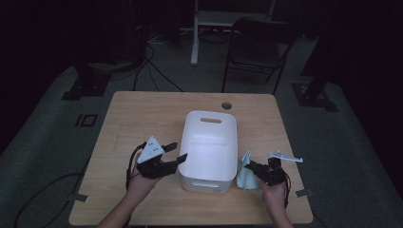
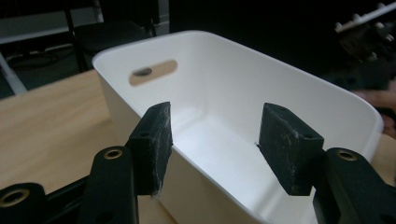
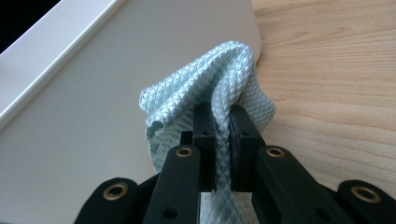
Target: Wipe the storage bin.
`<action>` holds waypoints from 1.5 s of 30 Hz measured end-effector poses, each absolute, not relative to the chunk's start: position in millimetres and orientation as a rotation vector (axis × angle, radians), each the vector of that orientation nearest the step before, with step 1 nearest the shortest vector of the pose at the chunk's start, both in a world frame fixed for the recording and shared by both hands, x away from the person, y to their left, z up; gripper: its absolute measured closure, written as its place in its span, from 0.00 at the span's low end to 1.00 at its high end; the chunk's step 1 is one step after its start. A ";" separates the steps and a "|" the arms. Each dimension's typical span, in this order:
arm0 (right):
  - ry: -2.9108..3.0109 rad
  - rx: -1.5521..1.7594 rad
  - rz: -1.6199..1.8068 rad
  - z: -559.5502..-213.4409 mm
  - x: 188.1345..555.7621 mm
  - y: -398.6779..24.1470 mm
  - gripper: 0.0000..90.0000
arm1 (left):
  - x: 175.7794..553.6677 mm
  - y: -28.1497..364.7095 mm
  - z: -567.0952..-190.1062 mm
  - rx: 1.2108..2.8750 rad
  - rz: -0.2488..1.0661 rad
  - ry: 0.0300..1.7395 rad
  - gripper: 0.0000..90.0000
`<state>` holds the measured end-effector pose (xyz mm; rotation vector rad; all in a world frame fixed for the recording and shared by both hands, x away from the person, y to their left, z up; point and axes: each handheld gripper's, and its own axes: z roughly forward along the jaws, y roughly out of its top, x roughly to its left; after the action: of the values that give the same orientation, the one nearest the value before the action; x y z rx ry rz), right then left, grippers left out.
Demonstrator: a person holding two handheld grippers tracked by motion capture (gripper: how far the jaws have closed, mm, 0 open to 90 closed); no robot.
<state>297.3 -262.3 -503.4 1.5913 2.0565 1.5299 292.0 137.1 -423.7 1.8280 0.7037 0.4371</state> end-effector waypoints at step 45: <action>2.041 1.628 1.539 -512.9 296.1 -276.9 0.93 | 494.6 91.6 -440.1 2.036 0.304 0.575 0.82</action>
<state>296.1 -276.9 -512.9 1.6283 2.0410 1.5394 494.6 91.6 -440.1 2.0360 0.5752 0.3039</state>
